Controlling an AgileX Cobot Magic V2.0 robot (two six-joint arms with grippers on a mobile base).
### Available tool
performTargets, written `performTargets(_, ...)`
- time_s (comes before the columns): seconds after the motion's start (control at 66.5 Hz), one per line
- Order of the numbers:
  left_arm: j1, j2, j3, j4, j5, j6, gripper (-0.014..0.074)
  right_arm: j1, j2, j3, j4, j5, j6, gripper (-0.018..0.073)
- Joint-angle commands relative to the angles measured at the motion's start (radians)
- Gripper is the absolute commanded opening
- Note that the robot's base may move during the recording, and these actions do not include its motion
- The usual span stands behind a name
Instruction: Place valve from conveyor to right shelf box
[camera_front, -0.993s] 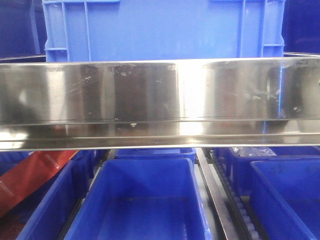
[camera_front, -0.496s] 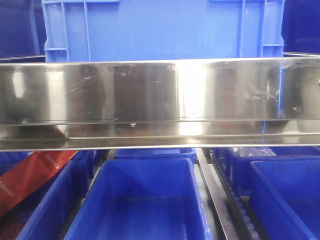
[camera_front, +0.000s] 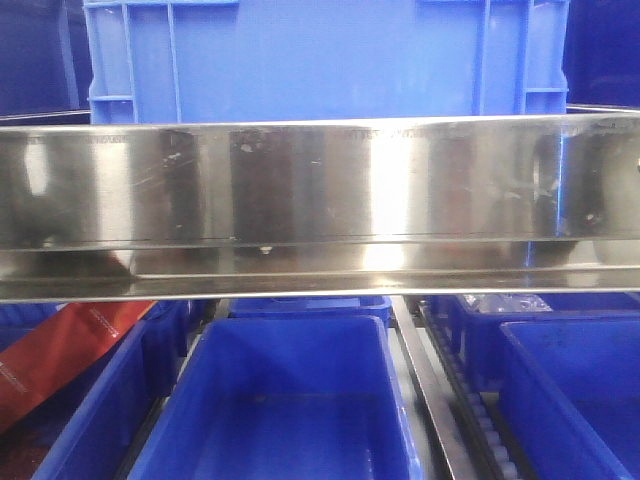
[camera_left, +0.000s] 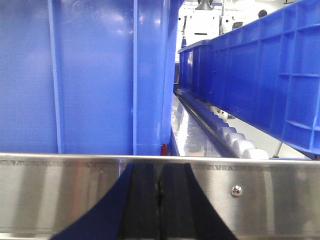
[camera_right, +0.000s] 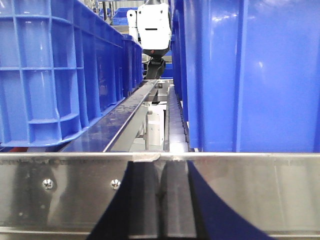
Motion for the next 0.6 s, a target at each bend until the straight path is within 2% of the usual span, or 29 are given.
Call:
performTargets(0.0, 0.004, -0.005, -0.001, -0.007, -0.012, 0.003, -0.0111, -0.006, -0.008, 0.0, -0.002, -0.015, 0.0, -0.0162)
performTargets(0.587, 0.004, -0.005, -0.001, -0.007, -0.012, 0.003, -0.0111, -0.006, -0.008, 0.0, -0.002, -0.015, 0.0, -0.0162)
